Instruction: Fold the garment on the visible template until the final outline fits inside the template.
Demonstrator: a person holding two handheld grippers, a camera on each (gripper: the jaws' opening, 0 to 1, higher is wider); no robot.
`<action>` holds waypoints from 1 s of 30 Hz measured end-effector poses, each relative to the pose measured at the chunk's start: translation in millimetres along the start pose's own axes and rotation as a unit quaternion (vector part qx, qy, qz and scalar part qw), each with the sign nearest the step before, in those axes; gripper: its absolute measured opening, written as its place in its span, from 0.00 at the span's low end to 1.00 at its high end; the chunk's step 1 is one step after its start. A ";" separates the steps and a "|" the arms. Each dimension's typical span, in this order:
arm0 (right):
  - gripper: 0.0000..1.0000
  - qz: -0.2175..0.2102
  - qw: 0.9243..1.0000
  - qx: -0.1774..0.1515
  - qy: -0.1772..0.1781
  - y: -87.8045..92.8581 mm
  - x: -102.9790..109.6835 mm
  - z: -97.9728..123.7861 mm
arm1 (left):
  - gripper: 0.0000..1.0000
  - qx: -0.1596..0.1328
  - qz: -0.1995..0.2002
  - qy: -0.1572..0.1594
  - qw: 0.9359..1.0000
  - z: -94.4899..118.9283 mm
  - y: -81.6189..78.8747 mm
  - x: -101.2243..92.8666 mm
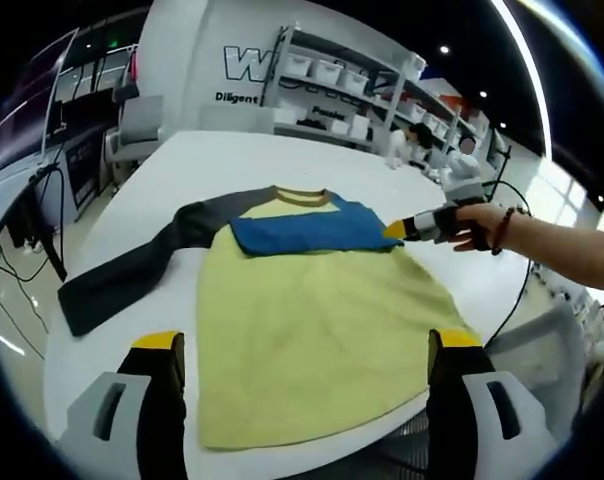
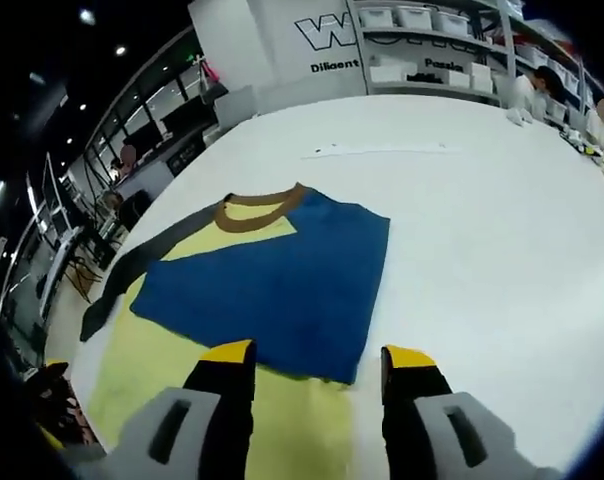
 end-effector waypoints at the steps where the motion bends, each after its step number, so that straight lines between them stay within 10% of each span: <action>1: 0.42 0.001 1.000 0.000 0.003 1.7 -1.8 -0.7 | 0.99 0.000 0.000 0.000 1.000 0.0 0.1 0.0; 30: 0.00 0.083 0.995 0.030 0.052 14.1 -8.7 -2.0 | 0.98 0.003 -0.009 0.000 1.000 0.2 1.1 -1.3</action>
Point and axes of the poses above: the point that each gripper's makers call its tool centre point, and the gripper's own axes: z roughly backward along the fingers, x roughly to its left, y roughly out of its underside, the point moved 7 cm from there along z, roughly backward along the fingers, and after that the axes turned 9 degrees about -y, right-handed, at the moved point
